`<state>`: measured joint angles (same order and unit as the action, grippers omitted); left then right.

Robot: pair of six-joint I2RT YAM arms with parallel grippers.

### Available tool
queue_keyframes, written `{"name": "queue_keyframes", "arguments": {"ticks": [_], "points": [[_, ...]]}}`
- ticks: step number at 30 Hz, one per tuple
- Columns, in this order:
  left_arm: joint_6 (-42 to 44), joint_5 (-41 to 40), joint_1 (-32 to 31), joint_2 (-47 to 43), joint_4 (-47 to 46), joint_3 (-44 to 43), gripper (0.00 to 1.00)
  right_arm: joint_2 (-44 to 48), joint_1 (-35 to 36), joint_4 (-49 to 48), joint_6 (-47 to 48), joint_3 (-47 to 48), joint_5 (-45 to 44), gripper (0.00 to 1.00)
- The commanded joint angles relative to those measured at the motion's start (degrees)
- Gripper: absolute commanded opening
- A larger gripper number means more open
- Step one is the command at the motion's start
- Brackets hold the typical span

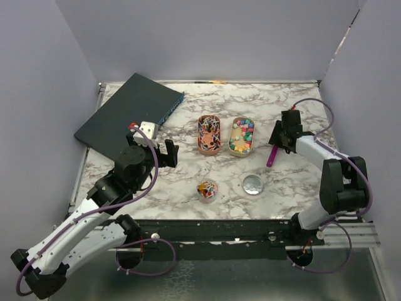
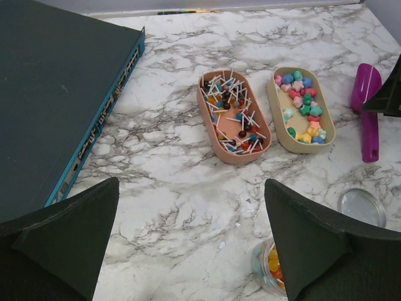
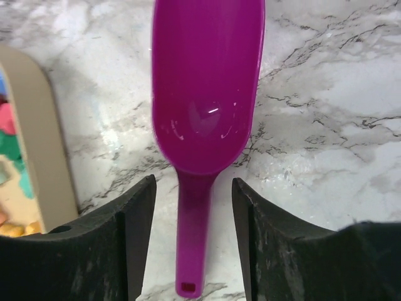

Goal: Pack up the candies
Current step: Place the spatula at the center of the board, then pick up the bottle lid at the center of the board.

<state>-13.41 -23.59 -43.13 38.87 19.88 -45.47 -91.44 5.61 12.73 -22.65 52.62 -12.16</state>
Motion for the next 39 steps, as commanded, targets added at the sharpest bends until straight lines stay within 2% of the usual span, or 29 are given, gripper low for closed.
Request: {"name": "queue_keyframes", "arguments": {"ticks": [1,13,21,29,39], "points": [[0.58,0.39,0.39,0.13,0.17,0.45,0.99,6.23,-0.26,-0.02,1.17,-1.56,3.34,0.57],[0.40,0.07,0.47,0.39,0.11,0.64,0.99,19.90,0.46,8.19,3.34,-4.77,14.62,0.57],[0.49,-0.36,0.68,1.61,0.06,0.65,0.99,26.75,6.57,11.78,1.74,-6.85,14.47,0.56],[0.71,-0.43,1.02,2.65,0.11,0.65,0.99,25.01,19.35,15.67,0.32,-5.62,6.98,0.55],[0.73,-0.21,1.67,4.00,0.06,0.44,0.99,18.69,30.09,18.32,-2.25,-6.06,3.89,0.55]]}}
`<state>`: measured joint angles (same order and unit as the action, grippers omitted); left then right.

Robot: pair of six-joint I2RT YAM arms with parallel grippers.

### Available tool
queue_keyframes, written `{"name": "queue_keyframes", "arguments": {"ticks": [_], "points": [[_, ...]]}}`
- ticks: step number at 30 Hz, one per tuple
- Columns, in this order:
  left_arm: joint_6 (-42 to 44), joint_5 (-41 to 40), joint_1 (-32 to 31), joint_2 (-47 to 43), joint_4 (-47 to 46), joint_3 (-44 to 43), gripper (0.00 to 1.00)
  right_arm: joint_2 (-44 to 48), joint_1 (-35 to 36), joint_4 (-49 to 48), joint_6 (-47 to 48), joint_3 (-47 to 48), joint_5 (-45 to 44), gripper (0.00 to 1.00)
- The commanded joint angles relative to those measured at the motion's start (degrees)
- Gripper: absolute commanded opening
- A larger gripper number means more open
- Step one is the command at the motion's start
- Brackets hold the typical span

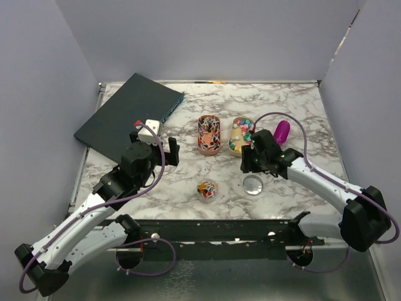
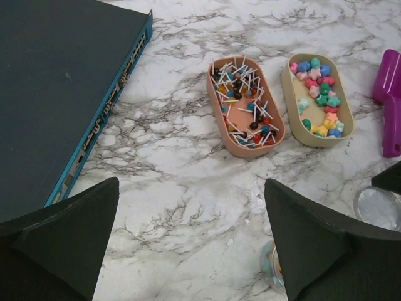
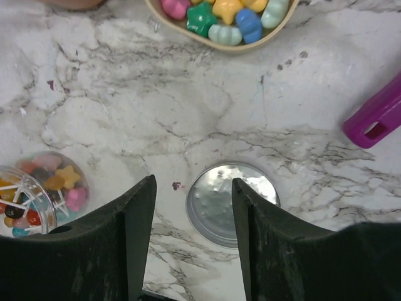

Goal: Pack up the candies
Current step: Pick up the bottle lid at the center of the board.

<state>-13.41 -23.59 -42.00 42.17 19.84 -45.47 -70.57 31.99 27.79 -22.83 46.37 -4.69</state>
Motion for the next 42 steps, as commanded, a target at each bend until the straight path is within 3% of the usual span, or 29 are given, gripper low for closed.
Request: {"name": "queue_keyframes", "arguments": {"ticks": [1,11,23,35,42], "points": [[0.67,-0.15,0.56,0.78,0.11,0.41,0.99,-3.00,4.75,3.62,-2.57,0.14,-4.47,0.53],[0.60,0.07,0.95,0.43,0.12,0.46,0.99,-8.21,11.16,3.59,-7.66,-2.50,-6.81,0.46],[0.33,0.52,1.17,0.22,0.11,0.44,0.99,-13.18,13.57,3.31,-8.81,-2.53,-9.33,0.37],[0.23,1.25,1.18,0.54,0.07,0.32,0.99,-15.56,13.55,3.27,-8.99,-2.71,-10.49,0.20],[0.24,1.06,1.22,0.46,0.11,0.39,0.99,-15.55,13.68,2.67,-8.86,-2.74,-8.55,0.03]]}}
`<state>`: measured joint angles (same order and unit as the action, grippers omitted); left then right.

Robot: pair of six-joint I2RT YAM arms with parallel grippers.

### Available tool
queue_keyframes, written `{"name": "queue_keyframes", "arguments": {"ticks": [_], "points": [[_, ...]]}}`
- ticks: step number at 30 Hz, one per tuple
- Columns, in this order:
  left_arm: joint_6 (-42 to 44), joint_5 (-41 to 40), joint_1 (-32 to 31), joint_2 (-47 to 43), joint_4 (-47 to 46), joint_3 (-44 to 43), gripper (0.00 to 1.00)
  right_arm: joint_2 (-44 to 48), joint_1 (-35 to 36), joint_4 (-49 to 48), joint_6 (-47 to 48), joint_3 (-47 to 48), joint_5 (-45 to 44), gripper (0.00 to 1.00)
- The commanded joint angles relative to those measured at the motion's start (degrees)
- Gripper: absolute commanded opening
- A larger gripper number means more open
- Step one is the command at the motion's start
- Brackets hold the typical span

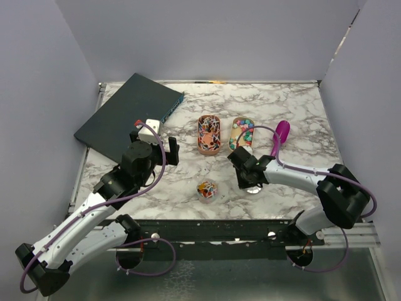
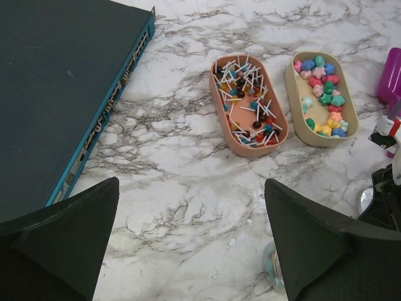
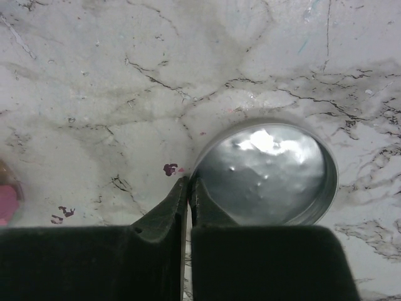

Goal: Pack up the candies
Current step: Pick up the bottle lid at the center of the board.

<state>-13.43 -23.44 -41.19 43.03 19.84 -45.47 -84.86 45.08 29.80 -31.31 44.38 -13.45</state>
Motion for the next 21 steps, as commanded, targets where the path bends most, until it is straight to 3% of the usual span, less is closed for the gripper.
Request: {"name": "queue_keyframes", "arguments": {"ticks": [1,9,21], "points": [[0.25,0.82,0.45,-0.38,0.09,0.41,0.99,-0.96,0.54,0.30,-0.34,-0.72,0.83,0.01],[0.26,0.21,0.43,-0.07,0.18,0.50,0.99,3.99,0.53,1.27,1.79,0.88,2.41,0.01],[0.67,3.26,0.70,1.23,-0.20,0.33,0.99,12.99,0.51,2.66,15.02,5.66,18.10,0.00]]}}
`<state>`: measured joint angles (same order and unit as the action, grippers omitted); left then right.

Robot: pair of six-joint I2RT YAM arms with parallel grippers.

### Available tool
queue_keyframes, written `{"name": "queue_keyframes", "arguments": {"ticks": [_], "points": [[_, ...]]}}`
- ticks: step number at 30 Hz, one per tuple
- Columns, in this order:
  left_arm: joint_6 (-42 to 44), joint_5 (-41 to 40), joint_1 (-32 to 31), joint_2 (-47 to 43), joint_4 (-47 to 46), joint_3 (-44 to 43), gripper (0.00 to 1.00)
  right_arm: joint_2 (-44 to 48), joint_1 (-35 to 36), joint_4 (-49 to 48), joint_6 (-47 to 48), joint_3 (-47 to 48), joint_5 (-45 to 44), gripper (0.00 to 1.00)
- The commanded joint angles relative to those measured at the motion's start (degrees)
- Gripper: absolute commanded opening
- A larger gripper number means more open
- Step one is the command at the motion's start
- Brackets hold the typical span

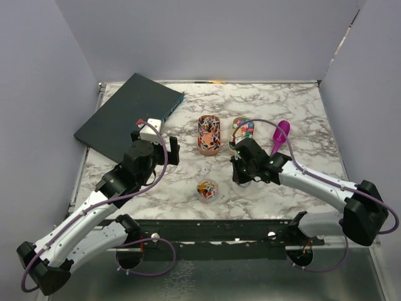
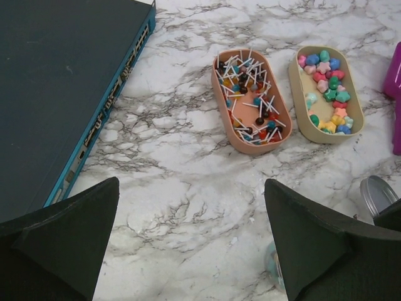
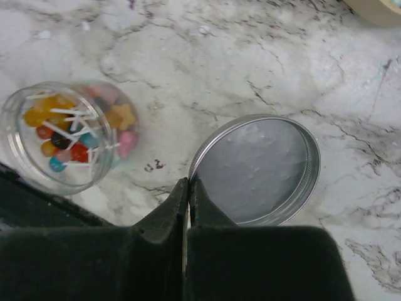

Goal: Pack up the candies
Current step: Pick up the bottle lid at the center of the board.

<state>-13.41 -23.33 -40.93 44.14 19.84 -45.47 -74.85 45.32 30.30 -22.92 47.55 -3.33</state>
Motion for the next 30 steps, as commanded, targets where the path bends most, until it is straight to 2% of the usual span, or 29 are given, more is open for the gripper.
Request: {"name": "queue_keyframes", "arguments": {"ticks": [1,5,9,21,25,30], "points": [[0.76,4.15,0.41,0.17,-0.40,0.32,0.99,3.76,0.25,2.22,7.64,2.88,9.58,0.01],[1.34,10.47,0.41,0.03,-1.86,0.48,0.99,7.32,0.29,0.56,10.08,3.19,17.56,0.01],[2.09,17.76,0.43,-0.64,-3.93,1.15,0.99,10.07,0.21,-0.70,13.98,3.14,30.89,0.01],[2.41,51.97,0.41,-2.52,-8.19,0.83,0.99,15.98,0.25,-1.05,22.38,5.99,60.89,0.00],[1.74,62.15,0.41,-2.23,-8.70,-0.14,0.98,16.46,0.22,-3.24,22.34,7.11,66.09,0.01],[-0.19,71.08,0.41,-2.72,-11.08,-1.49,0.98,15.56,0.27,-6.98,21.29,8.29,74.21,0.01]]}}
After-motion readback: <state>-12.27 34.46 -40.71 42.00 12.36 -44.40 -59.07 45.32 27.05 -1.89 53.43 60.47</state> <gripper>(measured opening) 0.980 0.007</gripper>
